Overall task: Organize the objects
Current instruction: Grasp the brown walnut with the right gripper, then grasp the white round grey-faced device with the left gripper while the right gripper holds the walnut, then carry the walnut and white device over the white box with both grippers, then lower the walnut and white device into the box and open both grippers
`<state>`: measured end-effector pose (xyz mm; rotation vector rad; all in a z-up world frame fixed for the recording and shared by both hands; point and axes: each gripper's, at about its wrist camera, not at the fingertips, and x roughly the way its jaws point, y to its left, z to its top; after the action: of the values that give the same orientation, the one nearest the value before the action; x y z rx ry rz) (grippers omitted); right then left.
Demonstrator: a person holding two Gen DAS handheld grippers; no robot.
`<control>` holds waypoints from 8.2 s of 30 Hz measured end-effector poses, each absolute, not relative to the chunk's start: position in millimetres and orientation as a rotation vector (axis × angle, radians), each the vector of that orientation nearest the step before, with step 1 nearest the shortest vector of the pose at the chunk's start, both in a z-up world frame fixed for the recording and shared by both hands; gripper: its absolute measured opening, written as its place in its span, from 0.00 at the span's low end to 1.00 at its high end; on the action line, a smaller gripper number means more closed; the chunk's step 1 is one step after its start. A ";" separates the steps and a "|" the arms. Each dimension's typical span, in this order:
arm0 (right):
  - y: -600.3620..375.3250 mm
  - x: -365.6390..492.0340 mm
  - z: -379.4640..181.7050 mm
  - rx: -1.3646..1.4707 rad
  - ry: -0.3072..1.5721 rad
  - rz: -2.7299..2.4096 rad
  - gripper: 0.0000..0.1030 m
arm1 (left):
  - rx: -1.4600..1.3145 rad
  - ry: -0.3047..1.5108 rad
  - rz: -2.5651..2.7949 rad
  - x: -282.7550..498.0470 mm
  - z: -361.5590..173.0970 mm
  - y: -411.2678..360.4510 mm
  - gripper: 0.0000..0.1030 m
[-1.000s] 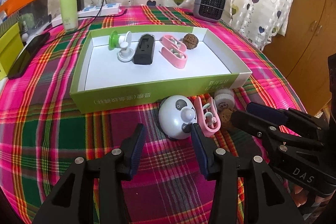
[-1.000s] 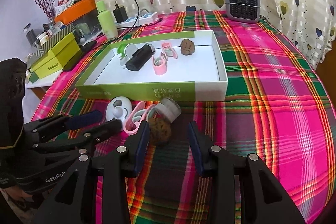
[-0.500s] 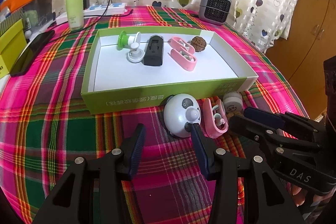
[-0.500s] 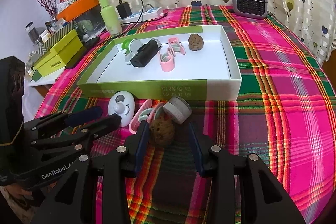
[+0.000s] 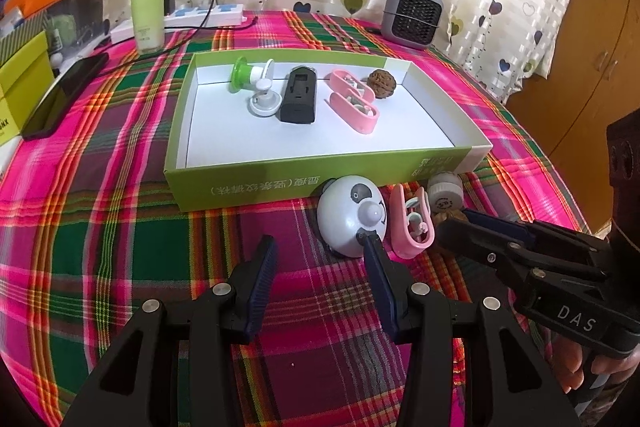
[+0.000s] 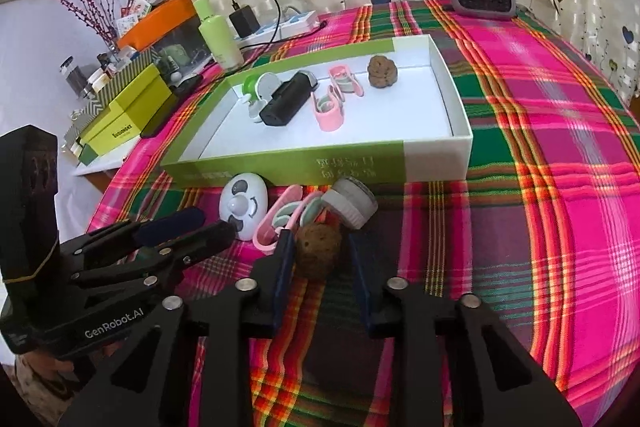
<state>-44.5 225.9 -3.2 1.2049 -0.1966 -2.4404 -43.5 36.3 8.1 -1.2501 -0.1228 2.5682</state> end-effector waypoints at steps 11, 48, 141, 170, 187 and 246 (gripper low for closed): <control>233.7 -41.8 -1.1 1.210 -0.161 -2.494 0.26 | -1.230 -0.206 2.533 -46.0 11.8 36.6 0.42; 240.0 -41.1 -1.3 1.213 -0.154 -2.503 0.26 | -1.253 -0.253 2.550 -59.6 7.4 41.2 0.33; 184.3 -89.2 38.6 1.064 -0.034 -2.457 0.26 | -1.116 -0.197 2.675 -77.7 48.8 9.1 0.32; 170.7 -132.3 9.1 1.160 0.011 -2.390 0.26 | -1.233 -0.160 2.636 -122.6 24.4 11.5 0.32; 171.8 -137.8 2.7 1.173 0.014 -2.387 0.26 | -1.246 -0.122 2.628 -131.7 19.1 16.8 0.32; 176.5 -138.9 1.7 1.195 -0.044 -2.380 0.36 | -1.246 -0.059 2.677 -124.9 23.4 13.8 0.39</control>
<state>-138.9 176.5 1.7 1.1950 -0.0436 -2.3801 -124.9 13.8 23.4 -1.2459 -0.0589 2.6774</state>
